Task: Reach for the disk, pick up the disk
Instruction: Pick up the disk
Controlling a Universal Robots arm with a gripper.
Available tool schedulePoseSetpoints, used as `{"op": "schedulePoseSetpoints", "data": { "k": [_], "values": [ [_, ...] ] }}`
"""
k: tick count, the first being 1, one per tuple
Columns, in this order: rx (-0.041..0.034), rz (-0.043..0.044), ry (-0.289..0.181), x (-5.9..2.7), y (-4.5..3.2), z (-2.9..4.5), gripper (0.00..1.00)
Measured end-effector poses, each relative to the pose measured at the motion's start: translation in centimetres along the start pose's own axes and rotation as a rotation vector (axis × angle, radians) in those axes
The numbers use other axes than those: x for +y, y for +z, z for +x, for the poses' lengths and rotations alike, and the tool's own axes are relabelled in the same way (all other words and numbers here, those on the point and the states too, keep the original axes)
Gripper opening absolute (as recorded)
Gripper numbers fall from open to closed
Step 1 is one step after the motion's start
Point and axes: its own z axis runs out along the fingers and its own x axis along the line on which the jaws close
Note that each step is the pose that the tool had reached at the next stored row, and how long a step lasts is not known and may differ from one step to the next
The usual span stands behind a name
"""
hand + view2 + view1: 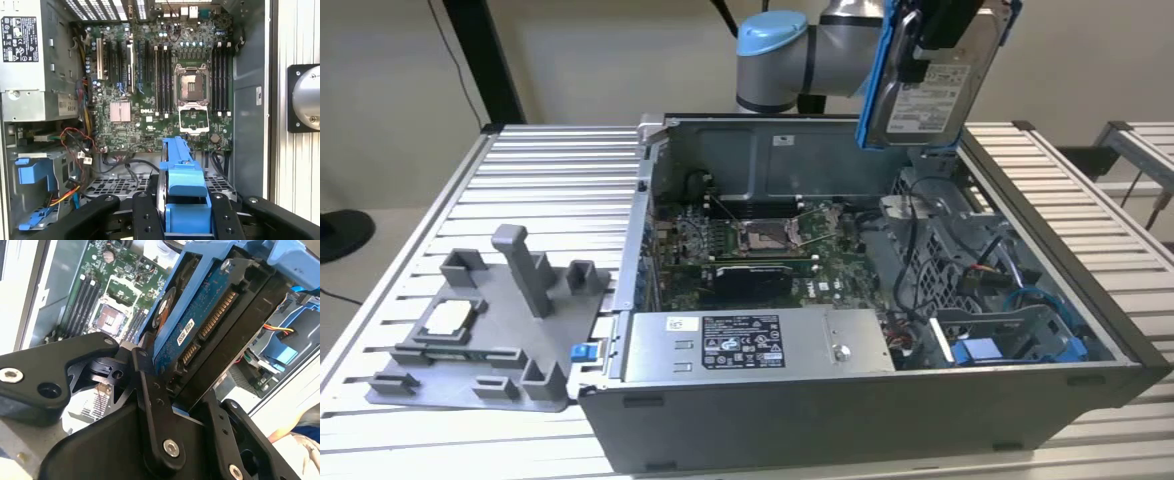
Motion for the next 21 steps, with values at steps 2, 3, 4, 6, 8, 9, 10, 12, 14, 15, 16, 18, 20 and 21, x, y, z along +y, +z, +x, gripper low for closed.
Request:
{"op": "schedulePoseSetpoints", "data": {
  "k": [2, 3, 4, 6, 8, 9, 10, 12, 14, 15, 16, 18, 20, 21],
  "values": [
    [0.0000, 0.0000, 0.000, -0.02, -0.01, 0.32, 0.00],
    [0.0000, 0.0000, 0.000, -0.02, -0.01, 0.46, 0.00],
    [0.0001, 0.0000, 0.000, -0.03, -0.02, 0.63, 0.00],
    [0.0000, 0.0000, 0.000, -0.05, -0.02, 0.94, 0.00],
    [0.0001, 0.0000, 0.000, -0.07, -0.03, 1.28, 0.00],
    [0.0001, 0.0000, 0.000, -0.08, -0.04, 1.44, 0.00],
    [0.0000, 0.0000, 0.000, -0.08, -0.04, 1.61, 0.00],
    [0.0000, 0.0000, 0.000, -0.10, -0.05, 1.93, 0.00],
    [0.0000, -0.0001, 0.000, -0.12, -0.06, 2.26, 0.00],
    [0.0000, 0.0000, 0.000, -0.13, -0.06, 2.44, 0.00],
    [0.0000, -0.0001, 0.000, -0.14, -0.06, 2.59, 0.00],
    [0.0000, 0.0000, 0.000, -0.15, -0.07, 2.93, 0.00],
    [0.0001, -0.0001, 0.000, -0.17, -0.08, 3.27, 0.00],
    [0.0000, -0.0001, 0.000, -0.18, -0.09, 3.45, 0.00]
  ]
}}
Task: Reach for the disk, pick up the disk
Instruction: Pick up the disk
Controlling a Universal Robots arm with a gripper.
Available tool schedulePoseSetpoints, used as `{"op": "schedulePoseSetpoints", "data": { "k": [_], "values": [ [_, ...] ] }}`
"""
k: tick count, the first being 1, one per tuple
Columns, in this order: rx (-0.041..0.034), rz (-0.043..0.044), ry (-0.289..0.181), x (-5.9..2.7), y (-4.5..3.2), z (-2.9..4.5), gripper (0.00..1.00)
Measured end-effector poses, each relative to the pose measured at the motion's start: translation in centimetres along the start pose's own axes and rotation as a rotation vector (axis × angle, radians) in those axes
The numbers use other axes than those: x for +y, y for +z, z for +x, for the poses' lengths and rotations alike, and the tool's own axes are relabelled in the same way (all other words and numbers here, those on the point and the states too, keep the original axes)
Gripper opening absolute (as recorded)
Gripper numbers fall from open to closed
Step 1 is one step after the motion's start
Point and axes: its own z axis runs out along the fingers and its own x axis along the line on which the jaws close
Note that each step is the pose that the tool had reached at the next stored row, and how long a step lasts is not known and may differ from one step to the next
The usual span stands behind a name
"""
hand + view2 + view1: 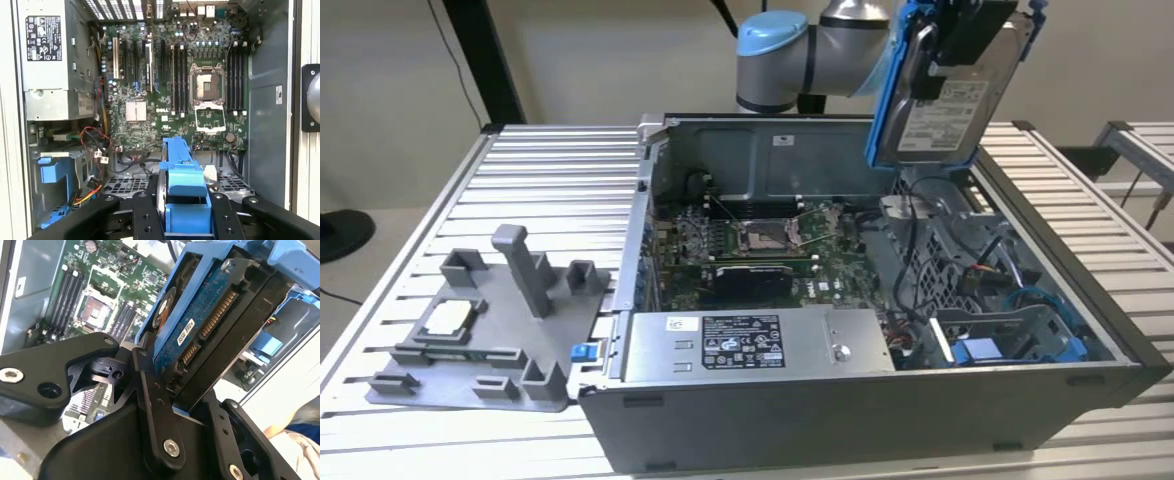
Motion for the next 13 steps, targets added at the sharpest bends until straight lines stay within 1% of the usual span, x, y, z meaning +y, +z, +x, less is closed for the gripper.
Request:
{"op": "schedulePoseSetpoints", "data": {
  "k": [5, 13],
  "values": [
    [0.0000, -0.0001, 0.000, -0.05, -0.02, 1.02, 0.00],
    [0.0000, -0.0008, 0.000, -0.15, -0.07, 2.97, 0.00]
  ]
}}
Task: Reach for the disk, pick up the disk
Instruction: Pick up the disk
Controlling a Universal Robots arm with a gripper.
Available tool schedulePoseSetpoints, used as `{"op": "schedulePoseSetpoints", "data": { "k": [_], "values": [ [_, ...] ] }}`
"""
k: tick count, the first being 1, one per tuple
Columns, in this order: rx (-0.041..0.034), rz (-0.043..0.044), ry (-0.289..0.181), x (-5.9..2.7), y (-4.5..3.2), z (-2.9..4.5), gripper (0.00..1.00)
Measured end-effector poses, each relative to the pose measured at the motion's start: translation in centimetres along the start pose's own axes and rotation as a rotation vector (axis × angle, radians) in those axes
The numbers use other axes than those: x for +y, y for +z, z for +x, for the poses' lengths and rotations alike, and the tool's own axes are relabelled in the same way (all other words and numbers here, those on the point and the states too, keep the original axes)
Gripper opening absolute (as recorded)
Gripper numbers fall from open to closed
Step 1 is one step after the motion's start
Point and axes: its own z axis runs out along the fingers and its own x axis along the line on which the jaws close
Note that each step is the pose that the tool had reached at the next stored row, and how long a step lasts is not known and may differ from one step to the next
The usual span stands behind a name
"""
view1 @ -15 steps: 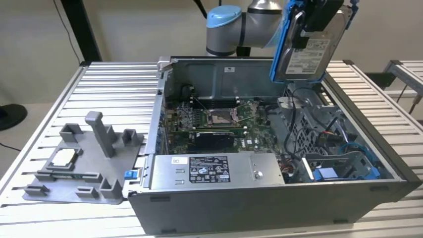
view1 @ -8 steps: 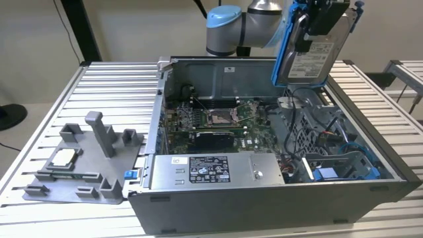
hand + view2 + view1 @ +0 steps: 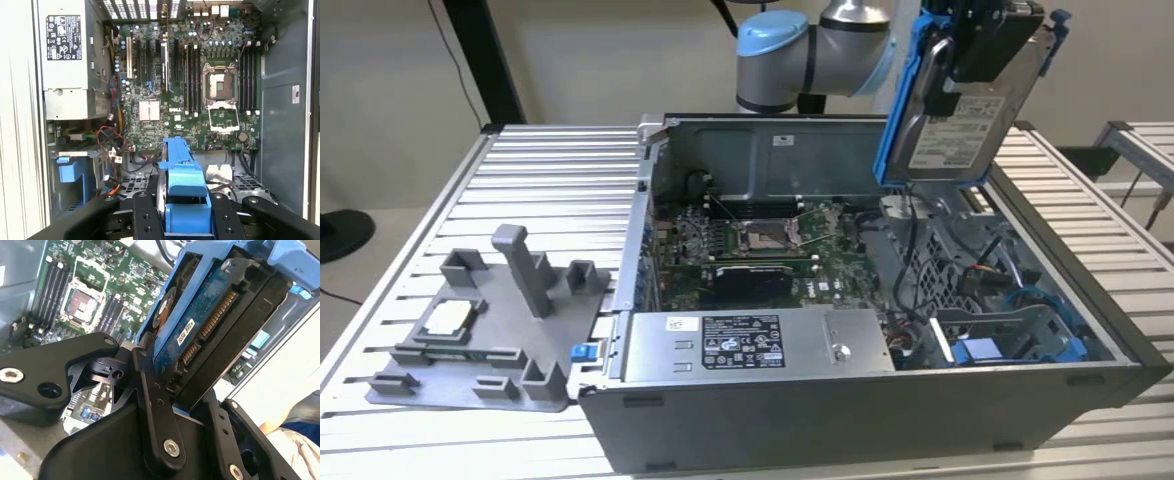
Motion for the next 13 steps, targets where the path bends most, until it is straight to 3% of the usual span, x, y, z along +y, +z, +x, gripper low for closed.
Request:
{"op": "schedulePoseSetpoints", "data": {
  "k": [13],
  "values": [
    [0.0001, -0.0014, 0.000, -0.17, -0.08, 3.33, 0.00]
  ]
}}
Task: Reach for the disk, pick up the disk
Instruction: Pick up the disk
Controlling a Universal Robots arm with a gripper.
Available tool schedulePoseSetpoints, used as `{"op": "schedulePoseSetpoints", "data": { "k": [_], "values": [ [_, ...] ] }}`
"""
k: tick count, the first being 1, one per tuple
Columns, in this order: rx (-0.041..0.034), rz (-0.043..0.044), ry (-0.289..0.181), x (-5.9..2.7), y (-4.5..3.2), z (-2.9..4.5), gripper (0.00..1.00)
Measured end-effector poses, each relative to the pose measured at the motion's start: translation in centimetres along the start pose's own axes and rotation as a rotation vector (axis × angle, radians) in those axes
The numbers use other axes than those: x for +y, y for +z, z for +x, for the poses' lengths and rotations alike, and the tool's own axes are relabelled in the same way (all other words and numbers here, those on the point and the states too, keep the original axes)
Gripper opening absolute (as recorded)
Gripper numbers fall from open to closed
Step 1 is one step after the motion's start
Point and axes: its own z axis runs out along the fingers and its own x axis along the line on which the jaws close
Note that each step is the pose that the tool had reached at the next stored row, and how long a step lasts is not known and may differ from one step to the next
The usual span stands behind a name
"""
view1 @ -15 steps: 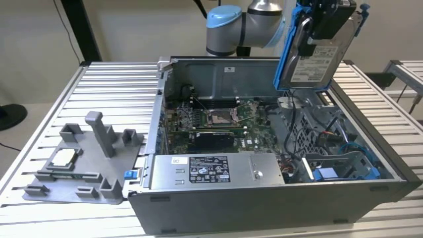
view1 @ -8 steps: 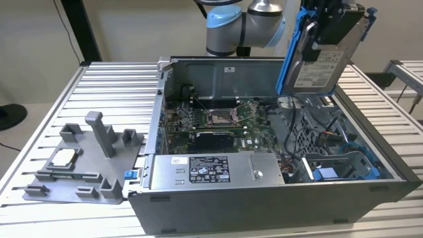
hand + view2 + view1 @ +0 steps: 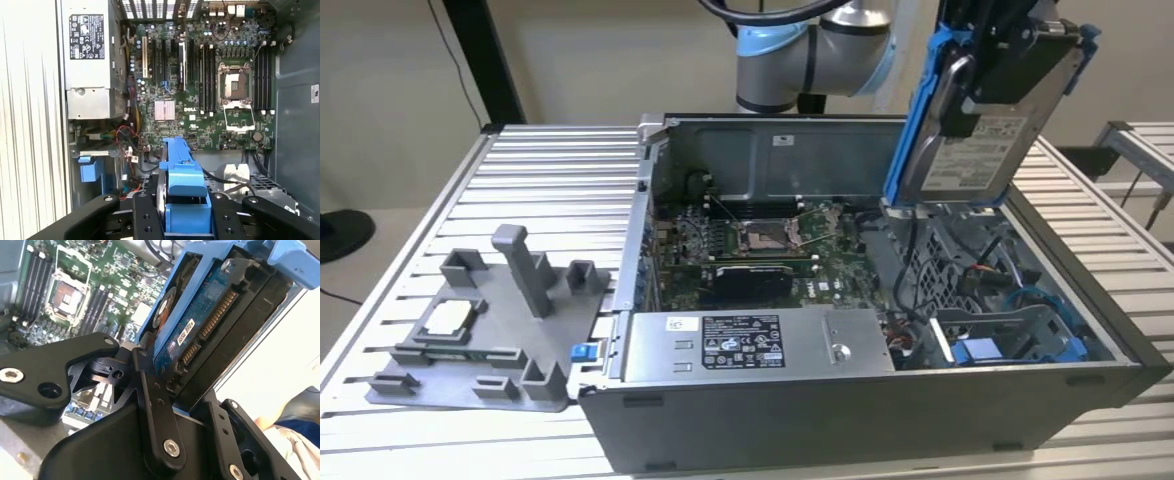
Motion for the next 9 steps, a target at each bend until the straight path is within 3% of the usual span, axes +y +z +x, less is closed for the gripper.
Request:
{"op": "schedulePoseSetpoints", "data": {
  "k": [9],
  "values": [
    [0.0001, -0.0008, 0.000, -0.13, -0.06, 2.61, 0.00]
  ]
}}
